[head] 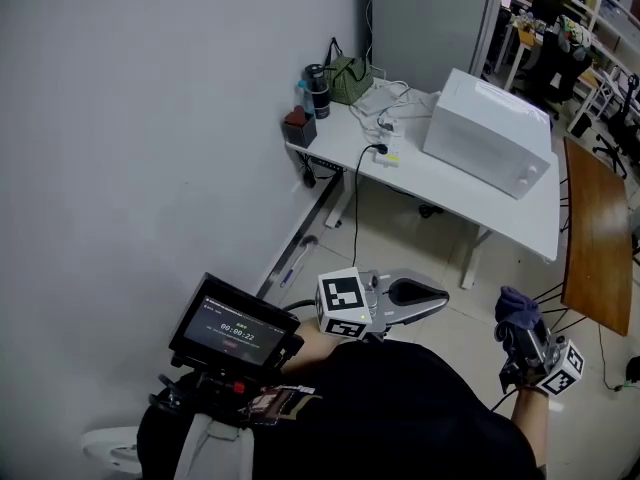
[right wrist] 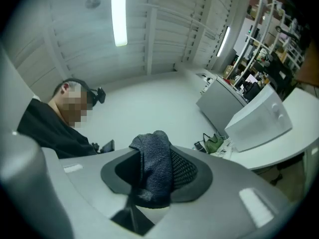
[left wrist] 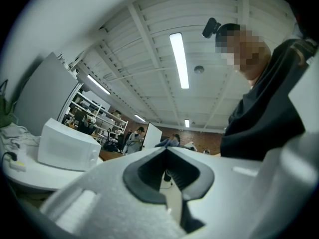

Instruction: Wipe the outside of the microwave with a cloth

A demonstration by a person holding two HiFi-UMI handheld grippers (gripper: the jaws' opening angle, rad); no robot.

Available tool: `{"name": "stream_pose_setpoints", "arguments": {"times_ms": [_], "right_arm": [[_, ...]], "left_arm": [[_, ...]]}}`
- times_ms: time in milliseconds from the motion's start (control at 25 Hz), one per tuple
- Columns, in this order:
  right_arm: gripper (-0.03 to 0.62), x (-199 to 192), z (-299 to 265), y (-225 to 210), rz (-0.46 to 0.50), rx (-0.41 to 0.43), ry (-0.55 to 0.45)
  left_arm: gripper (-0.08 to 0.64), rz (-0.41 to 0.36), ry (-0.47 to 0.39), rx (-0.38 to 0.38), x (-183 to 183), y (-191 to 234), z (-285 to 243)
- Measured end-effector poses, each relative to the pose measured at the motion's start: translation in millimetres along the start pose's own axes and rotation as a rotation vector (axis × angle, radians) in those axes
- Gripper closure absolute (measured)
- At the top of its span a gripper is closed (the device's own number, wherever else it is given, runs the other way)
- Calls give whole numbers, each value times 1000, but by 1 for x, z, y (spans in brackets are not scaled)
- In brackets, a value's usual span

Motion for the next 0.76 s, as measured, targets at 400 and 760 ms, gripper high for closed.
{"name": "stream_pose_setpoints", "arguments": {"times_ms": [400, 760], "right_arm": [[454, -25, -25, -9, 164, -66, 87], [456, -41, -43, 2, 246, -61, 102]], "left_arm": [[557, -12, 12, 13, -17, 0, 21], [557, -45, 8, -2, -27, 1, 38]]}}
Point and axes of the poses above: the fingertips, and each gripper's own axes: z backward along the fingers, y to its left, x out of its top, the point moved 9 cm from there along z, backward along the fingers, and after that the axes turned 7 degrees about -z, right-handed, at the moved point
